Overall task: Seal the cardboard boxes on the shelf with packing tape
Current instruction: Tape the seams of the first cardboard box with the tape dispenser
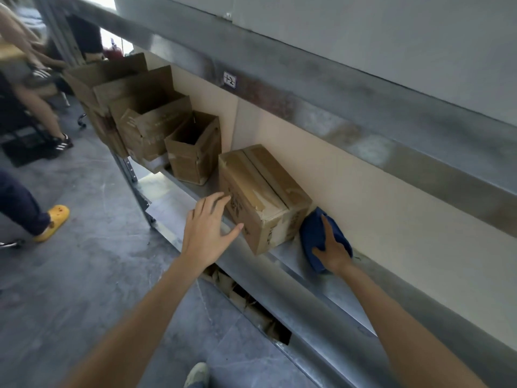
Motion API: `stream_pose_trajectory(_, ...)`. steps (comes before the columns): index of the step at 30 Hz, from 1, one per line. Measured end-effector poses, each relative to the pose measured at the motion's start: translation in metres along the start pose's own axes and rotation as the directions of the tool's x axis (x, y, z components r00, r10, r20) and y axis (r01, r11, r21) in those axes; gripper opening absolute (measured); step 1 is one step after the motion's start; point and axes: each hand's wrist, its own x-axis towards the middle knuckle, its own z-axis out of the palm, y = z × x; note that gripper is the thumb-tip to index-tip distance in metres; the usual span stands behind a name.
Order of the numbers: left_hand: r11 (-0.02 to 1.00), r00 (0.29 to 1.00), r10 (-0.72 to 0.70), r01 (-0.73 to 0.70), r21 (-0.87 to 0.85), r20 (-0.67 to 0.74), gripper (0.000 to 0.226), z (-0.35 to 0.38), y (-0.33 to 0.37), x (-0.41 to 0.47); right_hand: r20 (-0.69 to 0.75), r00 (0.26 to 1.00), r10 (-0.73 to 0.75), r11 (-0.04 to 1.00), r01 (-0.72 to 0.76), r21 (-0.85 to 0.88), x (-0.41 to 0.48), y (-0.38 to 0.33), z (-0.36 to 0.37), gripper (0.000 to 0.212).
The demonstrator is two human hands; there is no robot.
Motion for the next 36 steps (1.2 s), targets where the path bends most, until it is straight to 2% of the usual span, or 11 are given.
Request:
stream_pose_trajectory(3,0.999,1.0,0.005,-0.005,-0.048,0.0,0.068,-0.002,0.007,0.0,-0.028,1.0,-0.006,1.0,0.007,0.03,-0.003,0.001,-0.006,0.083)
stream_pose_trajectory(7,0.993,1.0,0.029,-0.028,-0.116,0.008,0.079,-0.004,0.02,0.005,-0.036,0.999,-0.001,0.997,0.004,0.075,-0.004,-0.002,-0.01,0.095)
stream_pose_trajectory(12,0.983,0.994,0.032,-0.013,-0.182,0.101,0.093,0.001,0.04,0.009,-0.012,0.999,0.036,0.992,-0.034,0.119,-0.005,-0.003,-0.006,0.094)
stream_pose_trajectory(15,0.983,0.992,0.021,0.002,-0.181,0.125,0.085,0.012,0.045,0.012,-0.03,0.999,0.037,0.995,-0.034,0.096,-0.012,-0.001,-0.006,0.087)
stream_pose_trajectory(21,0.938,0.996,0.092,-0.085,-0.337,0.005,0.062,0.024,0.039,0.012,-0.122,0.992,-0.006,0.994,0.019,0.103,-0.032,-0.013,-0.022,0.084)
stream_pose_trajectory(27,0.892,0.988,0.155,-0.139,-0.429,0.003,0.06,0.016,0.016,0.013,-0.184,0.982,-0.047,0.993,0.065,0.097,-0.054,-0.024,-0.039,0.083)
stream_pose_trajectory(30,0.878,0.983,0.183,-0.155,-0.454,0.019,0.06,0.01,0.006,0.017,-0.264,0.964,-0.033,0.996,0.053,0.069,-0.059,-0.032,-0.042,0.079)
stream_pose_trajectory(33,0.877,0.976,0.211,-0.166,-0.451,0.051,0.064,0.006,-0.001,0.019,-0.421,0.907,-0.012,1.0,0.015,0.004,-0.064,-0.044,-0.048,0.066)
stream_pose_trajectory(36,0.888,0.967,0.234,-0.172,-0.426,0.097,0.069,0.002,-0.006,0.021,-0.502,0.864,-0.036,0.999,0.015,-0.045,-0.069,-0.062,-0.056,0.061)
